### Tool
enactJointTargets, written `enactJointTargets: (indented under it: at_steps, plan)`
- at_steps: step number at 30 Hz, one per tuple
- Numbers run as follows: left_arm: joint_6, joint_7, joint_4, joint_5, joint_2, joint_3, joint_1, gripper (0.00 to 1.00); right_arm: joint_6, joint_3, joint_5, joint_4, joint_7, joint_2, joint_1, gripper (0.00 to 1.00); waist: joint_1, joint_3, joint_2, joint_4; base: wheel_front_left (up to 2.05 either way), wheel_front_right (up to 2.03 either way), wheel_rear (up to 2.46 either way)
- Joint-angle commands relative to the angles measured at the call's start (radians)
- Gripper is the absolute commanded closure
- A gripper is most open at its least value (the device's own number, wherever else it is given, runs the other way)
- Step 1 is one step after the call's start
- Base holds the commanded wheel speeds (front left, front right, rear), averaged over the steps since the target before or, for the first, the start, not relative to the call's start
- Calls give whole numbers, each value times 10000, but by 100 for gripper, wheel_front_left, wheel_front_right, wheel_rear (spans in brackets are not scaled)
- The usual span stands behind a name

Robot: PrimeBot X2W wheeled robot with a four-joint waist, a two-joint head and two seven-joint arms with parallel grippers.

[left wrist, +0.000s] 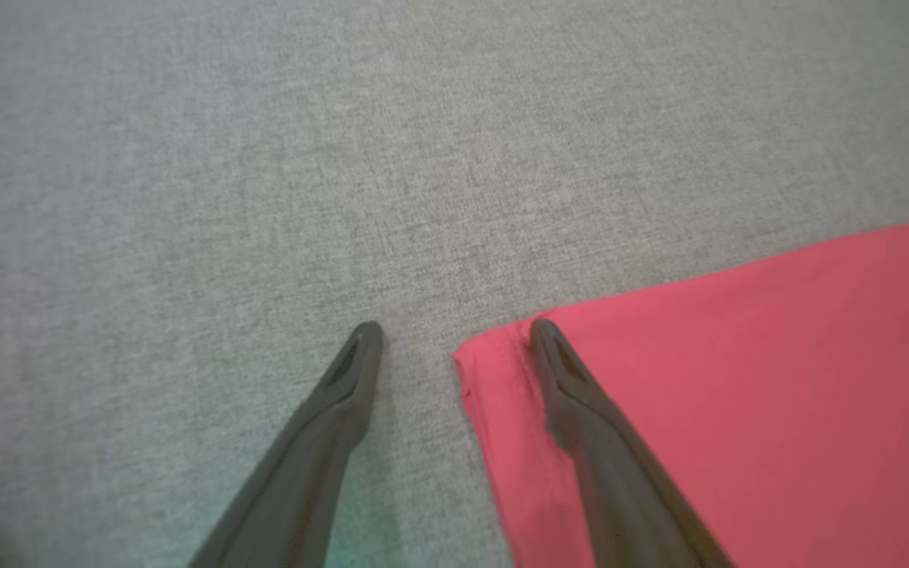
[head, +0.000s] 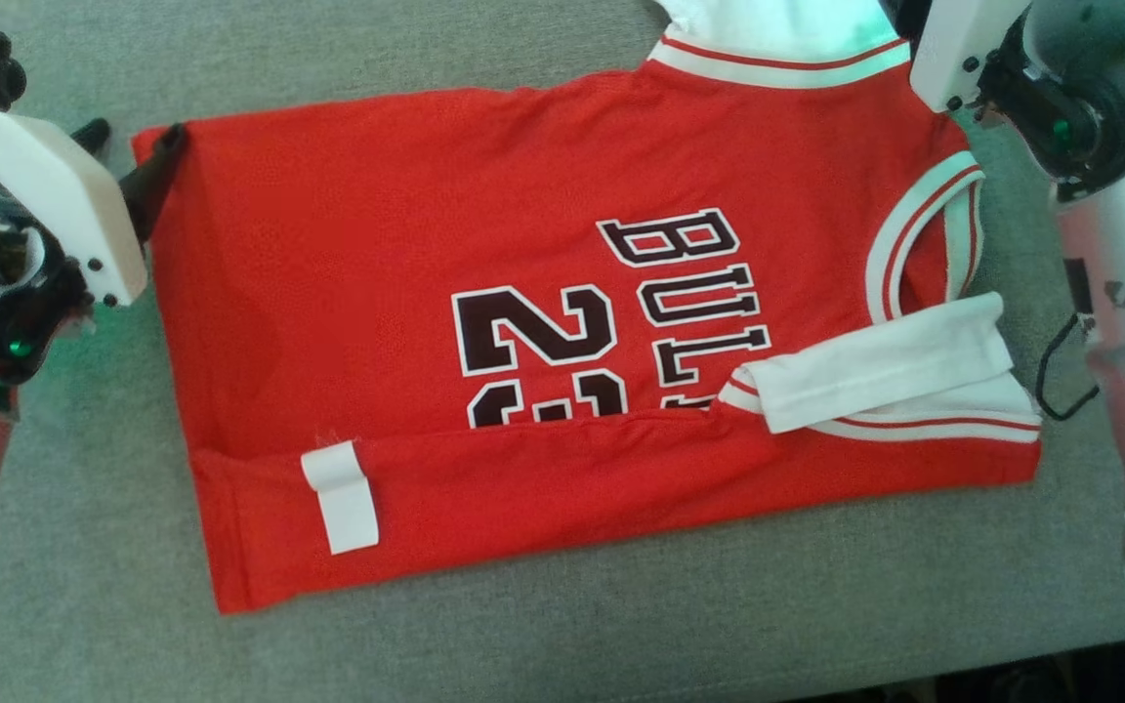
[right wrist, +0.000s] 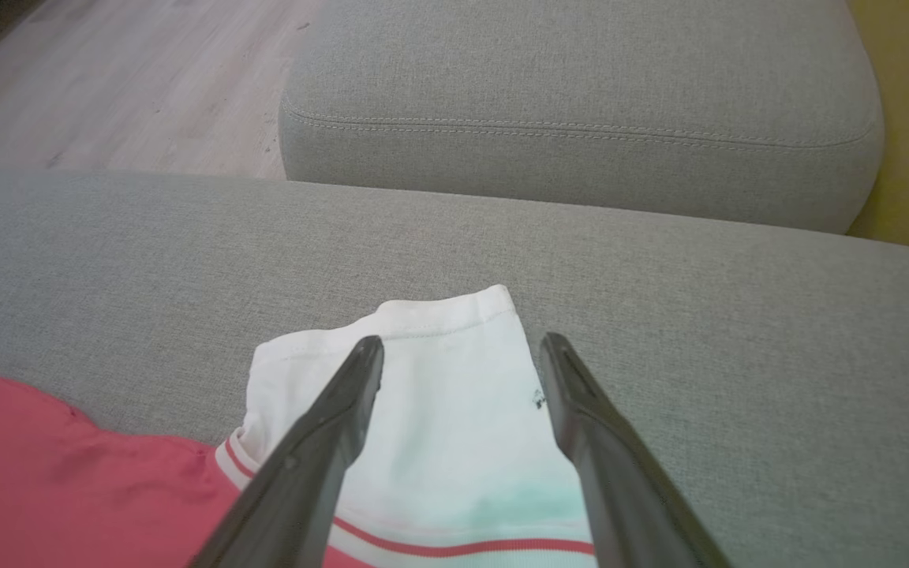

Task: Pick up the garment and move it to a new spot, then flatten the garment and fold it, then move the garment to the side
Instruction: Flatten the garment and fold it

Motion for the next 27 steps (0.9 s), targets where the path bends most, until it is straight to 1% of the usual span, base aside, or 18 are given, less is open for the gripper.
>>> enactJointTargets:
  at_steps: [1, 8, 11, 14, 15, 17, 18, 19, 20, 23, 27]
  plan:
    - [165, 221, -135, -81, 457, 391, 206, 0, 75, 65, 112, -239, -108, -67, -299, 0, 0, -14, 0, 69, 0, 0, 0]
    - [274, 454, -689, -356, 375, 389, 425, 0, 75, 131, 232, -46, -200, -123, -363, 0, 0, -21, 0, 171, 0, 0, 0]
    - [292, 359, -713, -340, 317, 357, 480, 0, 75, 162, 269, 10, -210, -120, -426, 0, 0, 61, 0, 138, 0, 0, 0]
    - [264, 402, -647, -518, 137, 342, 480, 0, 75, 198, 297, 79, -187, -130, -525, 0, 0, 163, 0, 100, 0, 0, 0]
    - [262, 468, -624, -586, 86, 331, 464, 10, 75, 198, 303, 103, -175, -130, -570, 0, 0, 198, 0, 97, 0, 0, 0]
    - [244, 684, -599, -773, -33, 289, 448, 52, 75, 182, 311, 200, -146, -139, -678, 0, 0, 246, 0, 103, 0, 0, 0]
    - [258, 804, -605, -879, -97, 278, 448, 61, 75, 173, 310, 267, -127, -152, -745, 0, 0, 272, 0, 115, 0, 0, 0]
    - [270, 916, -620, -931, -123, 247, 440, 74, 75, 169, 297, 347, -99, -166, -816, 0, 0, 295, 0, 132, 0, 0, 0]
    - [257, 1017, -644, -986, -140, 220, 429, 100, 75, 164, 284, 442, -44, -171, -892, 0, 0, 320, 0, 155, 0, 0, 0]
    - [226, 1172, -764, -1269, -277, 270, 400, 100, 75, 147, 258, 740, 82, -193, -1201, 0, 0, 421, 0, 262, 0, 0, 0]
    - [119, 905, -999, -1381, -456, 373, 278, 100, 75, 187, -6, 1365, 175, -260, -1662, 0, 0, 517, 0, 497, 0, 0, 0]
